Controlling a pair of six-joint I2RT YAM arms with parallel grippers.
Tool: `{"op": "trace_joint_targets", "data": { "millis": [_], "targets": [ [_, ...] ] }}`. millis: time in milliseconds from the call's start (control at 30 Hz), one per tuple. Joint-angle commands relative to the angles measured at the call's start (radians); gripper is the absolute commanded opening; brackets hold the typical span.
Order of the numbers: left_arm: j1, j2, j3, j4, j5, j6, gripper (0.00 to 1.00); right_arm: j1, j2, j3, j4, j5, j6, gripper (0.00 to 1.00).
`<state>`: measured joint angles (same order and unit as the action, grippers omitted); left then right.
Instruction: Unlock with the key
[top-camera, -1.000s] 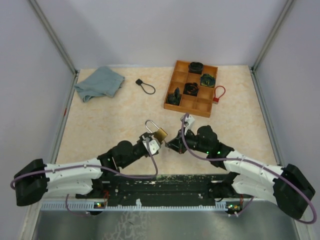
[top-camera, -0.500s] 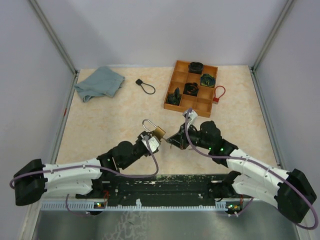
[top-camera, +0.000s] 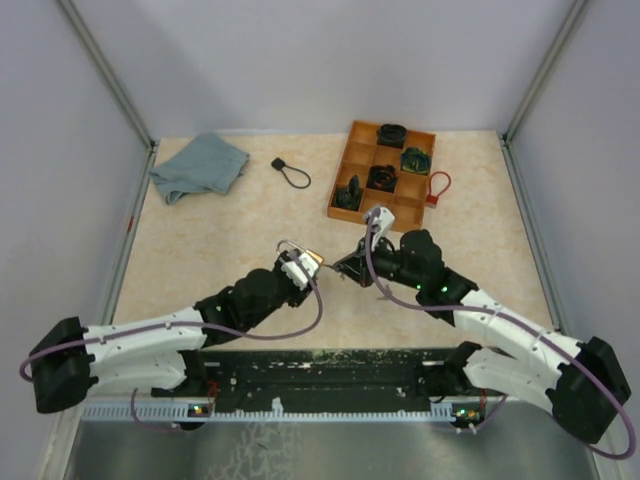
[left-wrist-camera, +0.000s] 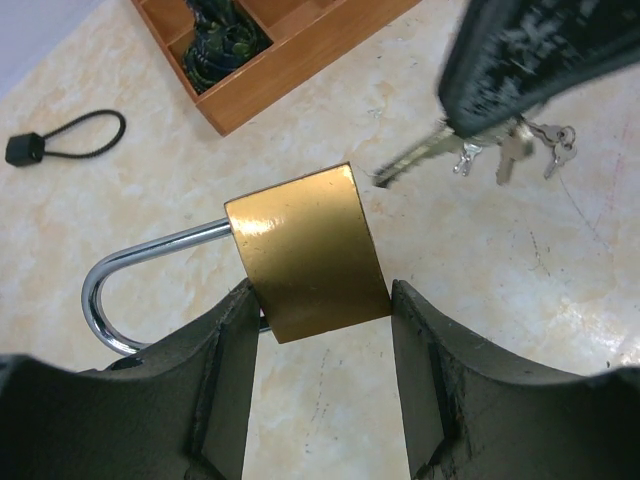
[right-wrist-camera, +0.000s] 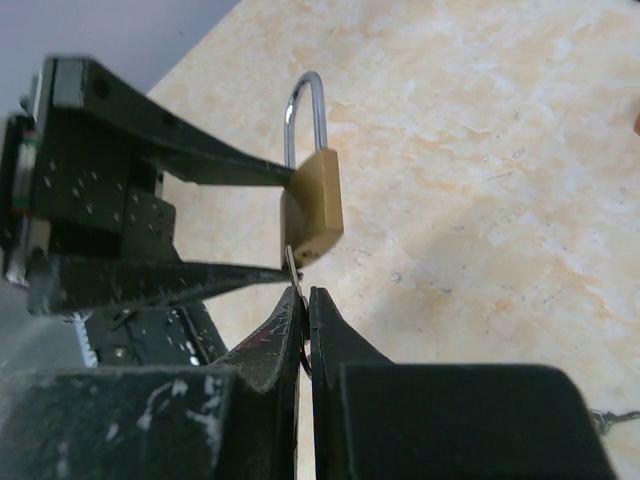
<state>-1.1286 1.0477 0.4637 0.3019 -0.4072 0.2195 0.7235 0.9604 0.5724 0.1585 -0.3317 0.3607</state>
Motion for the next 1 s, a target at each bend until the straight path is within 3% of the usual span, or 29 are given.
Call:
{"op": "trace_joint_targets", "data": {
  "millis": [0,100,267,633,967],
  "targets": [
    [0.078,-0.069,0.093,-0.142,0.111,-0.172,0.0,-0.004,-0.004,0.041,-0.014,0.034,-0.117,0.0],
    [0.13,-0.101,0.119,-0.231,0.225,-0.246,0.0,0.027,-0.011,0.04,-0.022,0.097,-0.186,0.0],
    [0.189,-0.135,0.193,-0.392,0.359,-0.28,0.0,0.206,-0.04,0.019,0.013,0.338,-0.444,0.0],
    [0.261,-0.18,0.317,-0.588,0.509,-0.246,0.0,0.454,-0.095,-0.024,0.123,0.603,-0.932,0.0],
    [0.346,-0.154,0.42,-0.706,0.618,-0.157,0.0,0.717,-0.015,-0.103,0.375,0.947,-1.451,0.0]
  ]
}}
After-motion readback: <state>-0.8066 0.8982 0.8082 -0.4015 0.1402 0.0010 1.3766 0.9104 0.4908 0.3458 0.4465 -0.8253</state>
